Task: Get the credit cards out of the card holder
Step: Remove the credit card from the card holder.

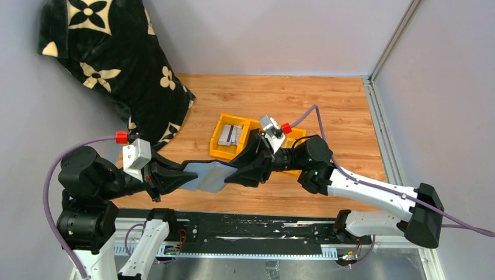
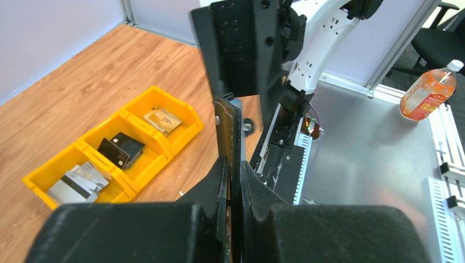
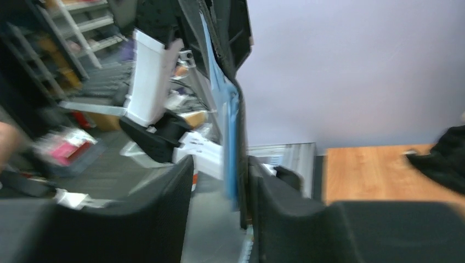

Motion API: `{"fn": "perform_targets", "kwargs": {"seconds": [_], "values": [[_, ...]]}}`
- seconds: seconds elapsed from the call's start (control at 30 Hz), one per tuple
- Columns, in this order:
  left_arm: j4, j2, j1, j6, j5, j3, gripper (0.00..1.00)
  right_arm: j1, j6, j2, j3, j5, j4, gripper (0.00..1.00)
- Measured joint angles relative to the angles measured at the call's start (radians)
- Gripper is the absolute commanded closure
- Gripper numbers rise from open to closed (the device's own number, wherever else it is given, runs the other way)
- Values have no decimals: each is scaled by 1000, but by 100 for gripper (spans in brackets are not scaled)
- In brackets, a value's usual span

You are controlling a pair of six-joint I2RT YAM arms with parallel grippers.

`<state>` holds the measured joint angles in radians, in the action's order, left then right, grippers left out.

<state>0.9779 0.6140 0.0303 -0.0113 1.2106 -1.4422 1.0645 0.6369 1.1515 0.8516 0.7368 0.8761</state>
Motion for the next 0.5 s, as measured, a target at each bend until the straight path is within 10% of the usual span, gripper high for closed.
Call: {"fn": "perform_targets", "kwargs": {"seconds": [0.13,0.5], "values": [[0,-2,0,0,-4,0,100,64,-121,-31,39,-123,-142,100],[5,-45,0,-69,-169,31,100,216,-323,-70,85,-346,-332,100]]}}
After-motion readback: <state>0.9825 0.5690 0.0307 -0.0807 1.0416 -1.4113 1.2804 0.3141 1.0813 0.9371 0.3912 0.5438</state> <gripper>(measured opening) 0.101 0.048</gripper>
